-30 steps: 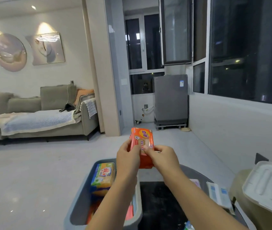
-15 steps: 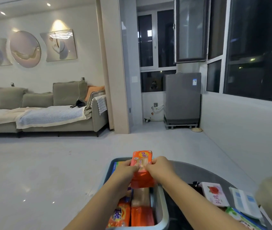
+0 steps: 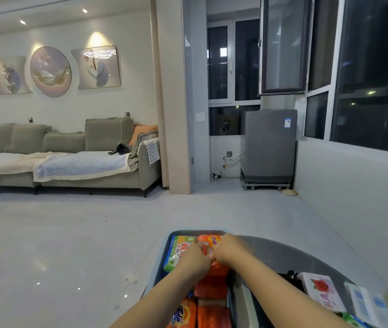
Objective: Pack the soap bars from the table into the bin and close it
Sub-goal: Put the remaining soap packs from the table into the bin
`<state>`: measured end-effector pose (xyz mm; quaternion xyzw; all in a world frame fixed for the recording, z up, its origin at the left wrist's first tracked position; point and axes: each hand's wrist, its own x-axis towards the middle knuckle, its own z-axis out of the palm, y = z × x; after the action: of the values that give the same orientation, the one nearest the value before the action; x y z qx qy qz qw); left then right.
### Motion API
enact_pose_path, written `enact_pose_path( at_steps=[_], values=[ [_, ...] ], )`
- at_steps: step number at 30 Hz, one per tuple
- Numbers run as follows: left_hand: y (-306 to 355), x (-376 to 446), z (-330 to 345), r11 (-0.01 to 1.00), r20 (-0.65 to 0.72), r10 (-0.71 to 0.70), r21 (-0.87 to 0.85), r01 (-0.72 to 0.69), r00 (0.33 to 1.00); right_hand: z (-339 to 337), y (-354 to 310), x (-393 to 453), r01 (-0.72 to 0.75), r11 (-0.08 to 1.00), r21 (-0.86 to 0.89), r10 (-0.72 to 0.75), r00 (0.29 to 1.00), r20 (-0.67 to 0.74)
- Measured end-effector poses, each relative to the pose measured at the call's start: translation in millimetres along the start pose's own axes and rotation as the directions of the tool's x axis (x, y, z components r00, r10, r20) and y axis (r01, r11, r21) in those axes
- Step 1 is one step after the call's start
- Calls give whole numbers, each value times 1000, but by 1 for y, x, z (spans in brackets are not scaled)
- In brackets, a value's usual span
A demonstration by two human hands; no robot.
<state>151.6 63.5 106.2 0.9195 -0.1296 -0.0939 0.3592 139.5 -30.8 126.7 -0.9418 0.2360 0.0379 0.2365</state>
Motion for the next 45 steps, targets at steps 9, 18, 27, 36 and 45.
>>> enact_pose_path(
  at_steps=[9,18,27,36,45],
  values=[
    [-8,-2,7,988,-115,-9,-153,-9,993,-5,4,-3,33,996,84,-33,999,-7],
    [-7,-8,10,998,-172,31,-56,-41,985,5,23,-17,197,951,236,-163,974,-157],
    [-11,-18,5,979,-307,124,-118,-167,944,5,51,-21,338,793,506,-244,938,-245],
    [13,-56,28,907,-360,196,-286,-308,912,-3,85,-52,446,609,656,-287,895,-342],
    [63,-75,89,855,-313,309,-322,-407,898,-18,159,-71,456,610,648,-164,873,-460]
  ],
)
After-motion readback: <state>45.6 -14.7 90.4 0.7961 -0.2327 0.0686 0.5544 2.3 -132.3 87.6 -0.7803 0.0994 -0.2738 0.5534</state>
